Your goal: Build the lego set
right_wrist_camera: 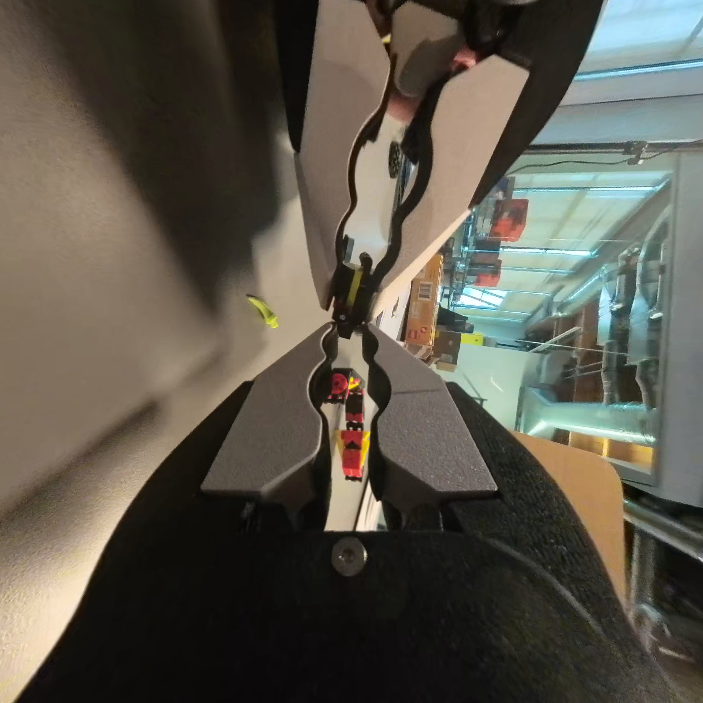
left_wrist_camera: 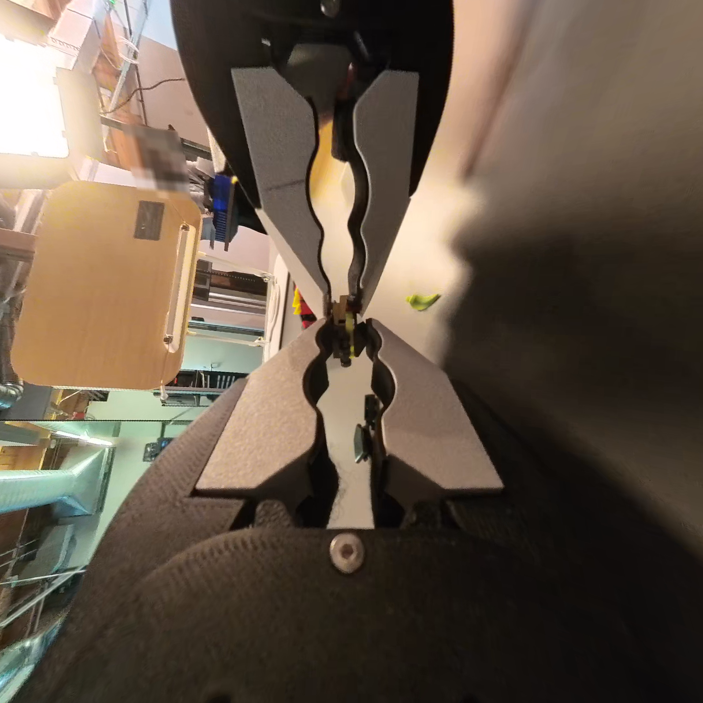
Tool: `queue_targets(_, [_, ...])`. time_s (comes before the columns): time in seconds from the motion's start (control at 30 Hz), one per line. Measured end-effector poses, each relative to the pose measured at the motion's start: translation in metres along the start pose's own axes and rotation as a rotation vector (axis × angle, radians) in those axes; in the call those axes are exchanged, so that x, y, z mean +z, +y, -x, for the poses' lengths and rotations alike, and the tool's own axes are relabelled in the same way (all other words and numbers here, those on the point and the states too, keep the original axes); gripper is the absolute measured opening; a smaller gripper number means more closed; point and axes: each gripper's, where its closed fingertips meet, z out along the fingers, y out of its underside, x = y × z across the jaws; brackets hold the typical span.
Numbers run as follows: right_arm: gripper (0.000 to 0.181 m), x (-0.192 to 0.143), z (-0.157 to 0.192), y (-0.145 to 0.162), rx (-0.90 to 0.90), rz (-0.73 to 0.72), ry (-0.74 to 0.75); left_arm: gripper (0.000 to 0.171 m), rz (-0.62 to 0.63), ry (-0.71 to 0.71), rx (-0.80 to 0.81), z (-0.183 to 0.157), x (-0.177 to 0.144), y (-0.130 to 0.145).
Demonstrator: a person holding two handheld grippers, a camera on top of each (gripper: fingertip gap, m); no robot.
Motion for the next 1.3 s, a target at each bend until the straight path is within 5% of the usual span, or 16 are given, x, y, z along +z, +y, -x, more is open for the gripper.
queue_targets(0.4, [0.01,-0.002,-0.007,-0.001,0.09,-0.028,0.022,0.015,-0.012,-0.04,0.012,0.006,-0.002,-0.002])
queue_targets(0.5, [0.034,-0.001,-0.007,0.002,0.169,-0.039,0.013,0.015,-0.024,-0.058,0.01,0.009,-0.004,-0.003])
queue_targets(0.77, [0.031,-0.012,0.011,0.012,0.813,-0.232,-0.312,0.015,0.02,-0.11,0.13,0.012,-0.009,0.009])
queue_targets(1.3, [0.03,-0.041,0.012,0.167,1.155,0.132,-0.074,0.015,0.042,-0.033,0.199,-0.008,-0.005,0.01])
